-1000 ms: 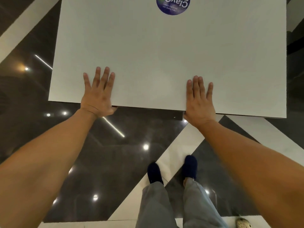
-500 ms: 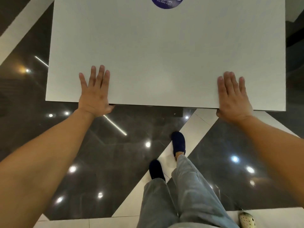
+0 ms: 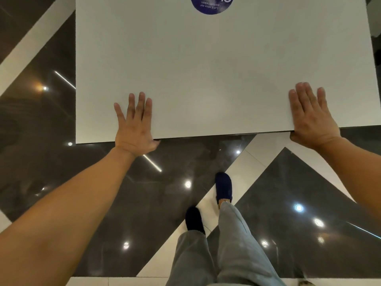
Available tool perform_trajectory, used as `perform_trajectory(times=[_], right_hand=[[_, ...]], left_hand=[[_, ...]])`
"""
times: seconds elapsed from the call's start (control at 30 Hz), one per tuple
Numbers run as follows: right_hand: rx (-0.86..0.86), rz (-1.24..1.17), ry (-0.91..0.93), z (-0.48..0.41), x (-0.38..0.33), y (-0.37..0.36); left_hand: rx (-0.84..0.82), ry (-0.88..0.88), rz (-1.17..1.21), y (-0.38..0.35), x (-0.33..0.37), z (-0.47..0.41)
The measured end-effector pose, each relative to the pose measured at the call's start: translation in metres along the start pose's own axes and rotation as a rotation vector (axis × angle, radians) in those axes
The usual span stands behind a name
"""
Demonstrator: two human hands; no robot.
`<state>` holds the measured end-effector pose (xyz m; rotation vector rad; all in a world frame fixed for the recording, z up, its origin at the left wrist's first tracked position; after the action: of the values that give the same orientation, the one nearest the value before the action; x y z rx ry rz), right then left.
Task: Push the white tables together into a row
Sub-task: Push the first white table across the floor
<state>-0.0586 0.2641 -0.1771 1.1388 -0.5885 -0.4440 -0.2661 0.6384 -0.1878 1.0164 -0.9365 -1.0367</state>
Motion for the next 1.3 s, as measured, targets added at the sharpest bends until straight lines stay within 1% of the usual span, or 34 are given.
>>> perform_trajectory(times=[0.13, 0.27, 0.47, 0.73, 0.8, 0.87, 0.97, 1.03, 1.2, 1.3], right_hand=[[-0.01, 0.007, -0.017, -0.001, -0.01, -0.001], [-0.003, 0.004, -0.019, -0.004, -0.018, -0.002], [0.014, 0.015, 0.006, -0.005, -0.012, -0.003], [0.025, 0.025, -0.01, -0.006, -0.008, -0.005], [0.017, 0.02, -0.021, -0.005, -0.009, -0.005], [-0.002, 0.006, -0.056, -0.001, -0.008, -0.004], [-0.07, -0.035, -0.094, 0.007, -0.016, -0.001], [-0.106, -0.066, -0.108, 0.012, -0.025, 0.003], [-0.198, -0.136, -0.106, 0.027, -0.042, 0.022], [-0.249, -0.146, -0.095, 0.04, -0.048, 0.035]], left_hand=[[-0.004, -0.021, -0.013, 0.006, -0.014, -0.007], [-0.022, 0.007, -0.034, 0.008, -0.026, -0.013], [-0.031, 0.031, -0.051, 0.005, -0.021, -0.012], [-0.041, 0.039, -0.054, 0.003, -0.02, -0.011], [-0.06, 0.067, -0.052, 0.003, -0.019, -0.01], [-0.077, 0.14, -0.032, 0.005, -0.016, -0.005], [-0.124, 0.265, 0.013, 0.009, 0.0, 0.005], [-0.172, 0.283, 0.045, 0.01, 0.02, 0.01], [-0.293, 0.206, 0.155, 0.017, 0.081, 0.023], [-0.357, 0.145, 0.17, 0.025, 0.112, 0.029]])
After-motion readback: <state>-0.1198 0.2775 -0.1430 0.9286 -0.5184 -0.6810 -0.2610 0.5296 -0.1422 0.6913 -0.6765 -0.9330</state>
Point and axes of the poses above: each hand's wrist, its own z-axis away from the middle knuckle, its own y-axis out of the back of the hand, x = y × z, the point moved 10 cm from there along -z, towards the middle knuckle, and after that the axes turned 12 degrees about z, right-handed, at the moved point
